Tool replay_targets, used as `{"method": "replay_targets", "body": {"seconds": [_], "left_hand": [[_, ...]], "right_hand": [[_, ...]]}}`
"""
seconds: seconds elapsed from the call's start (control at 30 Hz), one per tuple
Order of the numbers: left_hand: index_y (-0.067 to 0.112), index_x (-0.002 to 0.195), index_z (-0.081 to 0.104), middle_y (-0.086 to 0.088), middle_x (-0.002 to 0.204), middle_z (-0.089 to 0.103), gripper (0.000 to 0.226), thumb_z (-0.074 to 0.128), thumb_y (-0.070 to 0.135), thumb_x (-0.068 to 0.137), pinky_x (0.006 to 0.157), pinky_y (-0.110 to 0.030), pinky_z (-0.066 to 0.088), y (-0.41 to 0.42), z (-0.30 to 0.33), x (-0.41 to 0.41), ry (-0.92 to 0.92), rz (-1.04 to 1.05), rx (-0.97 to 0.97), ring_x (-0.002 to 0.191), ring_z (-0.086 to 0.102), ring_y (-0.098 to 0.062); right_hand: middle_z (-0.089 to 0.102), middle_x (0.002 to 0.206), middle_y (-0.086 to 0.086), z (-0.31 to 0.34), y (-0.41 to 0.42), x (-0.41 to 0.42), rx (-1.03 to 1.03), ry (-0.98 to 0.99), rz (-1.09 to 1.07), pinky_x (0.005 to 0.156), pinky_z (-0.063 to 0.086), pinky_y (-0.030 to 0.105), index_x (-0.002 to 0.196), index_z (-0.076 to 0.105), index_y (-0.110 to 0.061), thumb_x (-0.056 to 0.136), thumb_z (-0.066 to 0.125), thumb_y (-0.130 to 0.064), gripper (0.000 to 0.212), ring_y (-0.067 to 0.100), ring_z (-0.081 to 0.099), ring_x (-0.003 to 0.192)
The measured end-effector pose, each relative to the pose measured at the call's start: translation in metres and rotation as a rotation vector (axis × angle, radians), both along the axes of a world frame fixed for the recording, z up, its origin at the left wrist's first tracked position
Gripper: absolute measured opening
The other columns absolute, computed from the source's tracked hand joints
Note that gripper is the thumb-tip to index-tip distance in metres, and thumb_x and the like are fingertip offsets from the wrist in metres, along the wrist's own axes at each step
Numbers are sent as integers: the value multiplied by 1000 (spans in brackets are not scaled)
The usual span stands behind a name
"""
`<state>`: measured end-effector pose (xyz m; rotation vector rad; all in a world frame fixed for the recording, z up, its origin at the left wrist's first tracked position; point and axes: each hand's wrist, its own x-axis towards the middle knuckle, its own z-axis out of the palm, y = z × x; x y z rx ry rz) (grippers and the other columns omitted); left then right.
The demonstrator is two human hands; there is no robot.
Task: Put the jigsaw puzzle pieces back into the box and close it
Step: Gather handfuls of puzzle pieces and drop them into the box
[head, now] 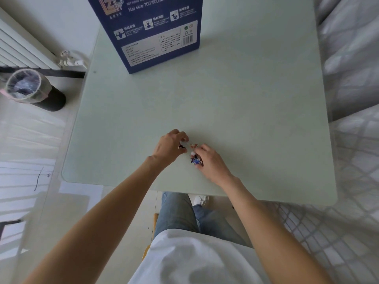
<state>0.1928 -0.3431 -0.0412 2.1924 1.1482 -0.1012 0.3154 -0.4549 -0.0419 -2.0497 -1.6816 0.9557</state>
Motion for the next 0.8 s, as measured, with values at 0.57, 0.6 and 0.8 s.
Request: {"method": "replay_targets", "body": {"seconds": [0.57, 0.6, 0.8], "left_hand": [[10, 105, 61, -10, 98, 63, 31, 73, 15, 77, 71, -26, 40, -2, 1, -4, 9, 29, -45, 85, 60, -26], [10, 104, 62, -10, 98, 61, 30, 73, 14, 77, 71, -26, 41, -3, 1, -5, -9, 25, -33, 84, 60, -25], [9, 96, 61, -5, 93, 66, 22, 73, 13, 78, 69, -25, 44, -8, 2, -8, -87, 5, 7, 79, 62, -19]], "right_hand": [[55, 105, 11, 1, 8, 4, 24, -238, 74, 83, 45, 37, 102, 63, -6, 76, 71, -15, 28, 30, 46, 103], [57, 101, 12, -1, 7, 3, 56, -253, 68, 82, 45, 40, 97, 64, -6, 72, 74, -13, 28, 32, 47, 99], [61, 83, 6, -7, -9, -7, 186, -253, -79, 66, 46, 34, 86, 61, -9, 62, 80, -8, 30, 26, 53, 80]]}}
